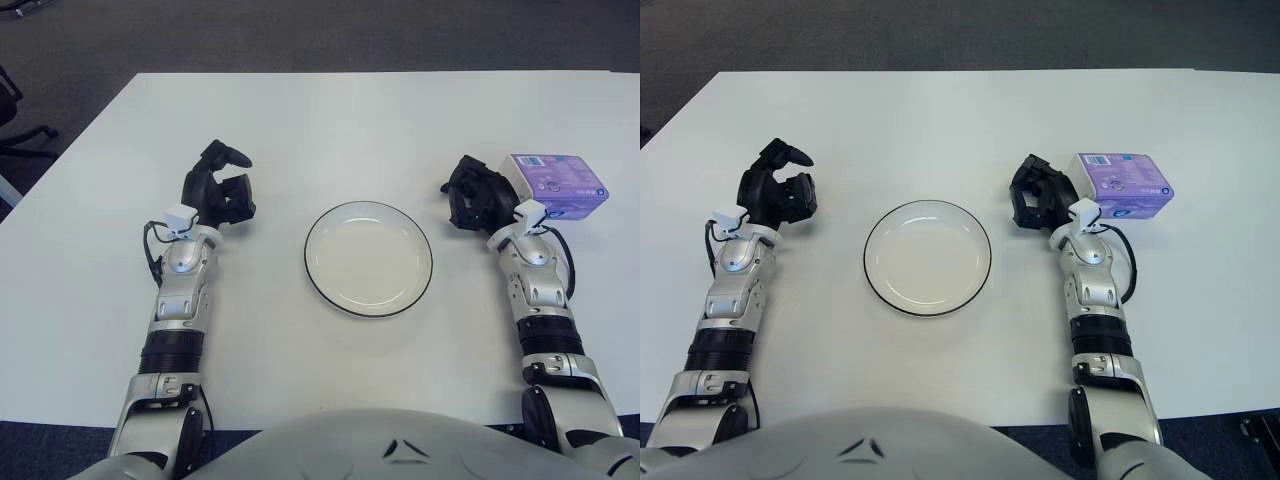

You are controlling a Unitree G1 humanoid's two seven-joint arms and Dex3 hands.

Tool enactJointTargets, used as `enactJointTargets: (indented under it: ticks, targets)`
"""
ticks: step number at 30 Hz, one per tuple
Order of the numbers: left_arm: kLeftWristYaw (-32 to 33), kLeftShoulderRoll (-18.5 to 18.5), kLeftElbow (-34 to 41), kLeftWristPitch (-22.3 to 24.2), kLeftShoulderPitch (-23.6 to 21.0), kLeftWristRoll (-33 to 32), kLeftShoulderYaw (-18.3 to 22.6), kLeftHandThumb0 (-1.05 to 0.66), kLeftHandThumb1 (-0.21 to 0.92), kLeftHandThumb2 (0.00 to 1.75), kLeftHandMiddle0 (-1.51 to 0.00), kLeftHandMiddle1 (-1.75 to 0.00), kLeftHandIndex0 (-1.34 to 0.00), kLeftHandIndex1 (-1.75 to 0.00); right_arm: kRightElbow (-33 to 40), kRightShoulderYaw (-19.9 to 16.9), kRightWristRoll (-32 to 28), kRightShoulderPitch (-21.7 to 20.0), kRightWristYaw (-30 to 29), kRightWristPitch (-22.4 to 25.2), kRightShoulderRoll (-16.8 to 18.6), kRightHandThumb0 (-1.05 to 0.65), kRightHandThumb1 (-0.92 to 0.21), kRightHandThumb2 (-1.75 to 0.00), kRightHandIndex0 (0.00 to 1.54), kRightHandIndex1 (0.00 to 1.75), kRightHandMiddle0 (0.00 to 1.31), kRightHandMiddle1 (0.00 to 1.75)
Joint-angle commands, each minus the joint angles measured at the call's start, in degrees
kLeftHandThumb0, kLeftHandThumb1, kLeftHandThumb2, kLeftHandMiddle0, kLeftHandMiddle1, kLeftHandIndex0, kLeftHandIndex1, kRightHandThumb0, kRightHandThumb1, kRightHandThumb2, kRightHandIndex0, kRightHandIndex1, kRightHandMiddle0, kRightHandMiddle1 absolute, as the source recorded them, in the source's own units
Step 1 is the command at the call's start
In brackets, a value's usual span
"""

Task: Put the tissue paper into the plate.

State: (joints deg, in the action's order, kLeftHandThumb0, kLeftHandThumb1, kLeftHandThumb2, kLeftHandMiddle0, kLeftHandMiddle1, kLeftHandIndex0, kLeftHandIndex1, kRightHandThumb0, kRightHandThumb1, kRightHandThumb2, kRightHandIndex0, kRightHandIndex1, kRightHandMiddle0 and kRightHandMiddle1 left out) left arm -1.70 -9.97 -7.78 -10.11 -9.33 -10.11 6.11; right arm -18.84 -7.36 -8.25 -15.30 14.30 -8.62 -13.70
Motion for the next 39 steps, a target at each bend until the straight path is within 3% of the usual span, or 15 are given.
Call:
enactJointTargets:
  ticks: [1,7,13,17,19,21,28,35,38,39]
  targets:
    - [-0.27,6.13,-7.50,-0.80,8.23,0.18,-1.75,-0.45,0.41,1.20,-1.28,-1.75,-0.54,-1.75,-2.33,0.26,-0.56,4.89,-2.10,-1.13,4.98,-0.44,-0.46,-1.14,1.05,1.75,0.50,1.75]
    - [-0.44,5.88,-7.89,-0.62,7.71,-0.17,-1.45,-0.45,0.40,1.21,-1.28,-1.75,-0.55,-1.75,-0.55,0.06,0.38,4.31,-5.41,-2.17,5.04,-0.43,-0.48,-1.10,0.98,1.75,0.48,1.75]
    - [0.30,5.75,-8.26,-0.09,7.15,0.05,-0.97,-0.46,0.39,1.23,-1.29,-1.75,-0.56,-1.75,15.16,-0.10,3.15,5.15,-10.92,5.50,2.56,-0.41,-0.55,-1.02,0.85,1.75,0.43,1.75]
    - [0.61,5.81,-8.31,0.16,7.02,0.23,-0.85,-0.46,0.38,1.24,-1.29,-1.75,-0.56,-1.75,20.71,0.43,5.46,5.67,-13.25,8.88,2.07,-0.41,-0.57,-0.99,0.81,1.75,0.42,1.75]
    - [0.95,5.79,-8.19,0.49,6.97,0.45,-0.87,-0.46,0.37,1.25,-1.30,-1.75,-0.57,-1.75,21.11,1.30,10.91,5.50,-16.03,6.02,0.76,-0.17,-0.40,-1.20,0.72,1.75,0.43,1.70]
    - [1.16,5.74,-8.09,0.74,6.95,0.58,-0.93,-0.46,0.37,1.25,-1.30,-1.75,-0.57,-1.75,20.84,1.78,14.53,5.19,-17.69,3.71,-0.24,-0.09,-0.34,-1.27,0.68,1.75,0.44,1.67]
    - [1.99,5.60,-7.59,1.72,6.74,1.02,-1.05,-0.47,0.36,1.26,-1.30,-1.75,-0.58,-1.75,16.62,1.82,26.57,1.42,-22.69,-5.42,-7.36,-0.01,-0.32,-1.30,0.62,1.75,0.42,1.67]
    - [2.70,5.61,-7.19,2.91,6.54,1.29,-1.01,-0.46,0.37,1.26,-1.29,-1.75,-0.58,-1.75,11.33,2.01,36.41,-1.86,-29.49,-12.26,-13.80,-0.01,-0.49,-1.07,0.51,1.62,0.31,1.74]
    - [2.83,5.72,-7.19,2.86,6.52,1.27,-0.89,-0.46,0.37,1.25,-1.29,-1.75,-0.57,-1.75,10.48,2.60,40.21,-2.89,-31.74,-13.19,-16.15,-0.01,-0.63,-0.88,0.43,1.60,0.24,1.74]
    - [2.84,5.75,-7.21,2.80,6.51,1.21,-0.86,-0.46,0.37,1.25,-1.29,-1.75,-0.57,-1.75,10.36,2.82,41.38,-3.12,-32.38,-13.22,-16.75,-0.01,-0.73,-0.74,0.39,1.58,0.19,1.72]
